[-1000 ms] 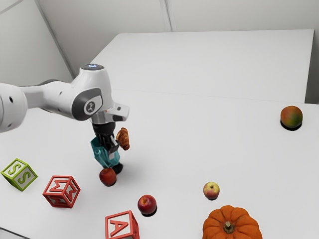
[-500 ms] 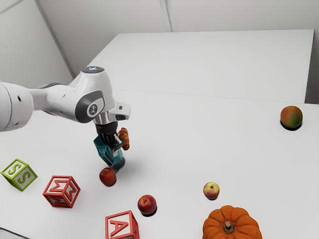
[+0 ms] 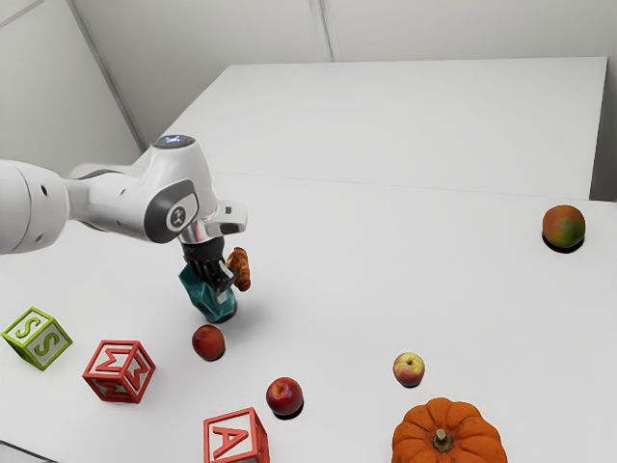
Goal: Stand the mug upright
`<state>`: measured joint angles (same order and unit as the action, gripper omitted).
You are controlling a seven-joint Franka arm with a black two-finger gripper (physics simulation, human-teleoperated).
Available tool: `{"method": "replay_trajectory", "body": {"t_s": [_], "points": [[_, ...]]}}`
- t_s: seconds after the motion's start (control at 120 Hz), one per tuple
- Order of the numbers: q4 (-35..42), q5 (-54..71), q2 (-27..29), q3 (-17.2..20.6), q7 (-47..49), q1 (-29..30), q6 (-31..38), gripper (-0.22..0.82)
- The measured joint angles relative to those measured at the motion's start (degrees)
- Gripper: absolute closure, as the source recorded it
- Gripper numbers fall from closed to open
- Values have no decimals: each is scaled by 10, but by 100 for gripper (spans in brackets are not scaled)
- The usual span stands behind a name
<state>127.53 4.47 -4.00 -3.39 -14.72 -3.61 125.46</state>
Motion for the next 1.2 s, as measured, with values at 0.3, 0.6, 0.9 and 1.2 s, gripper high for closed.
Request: {"method": "replay_trajectory", "body": {"t_s": [0.3,0.6,0.9,1.2], "points": [[0,-7,1,0,-5,2,6,57],[-8,-9,8,0,-9,1,4,42],[-36,-13,56,4,-11,1,-29,32],[-282,-19,-11,13,-10,-8,-163,9]]}}
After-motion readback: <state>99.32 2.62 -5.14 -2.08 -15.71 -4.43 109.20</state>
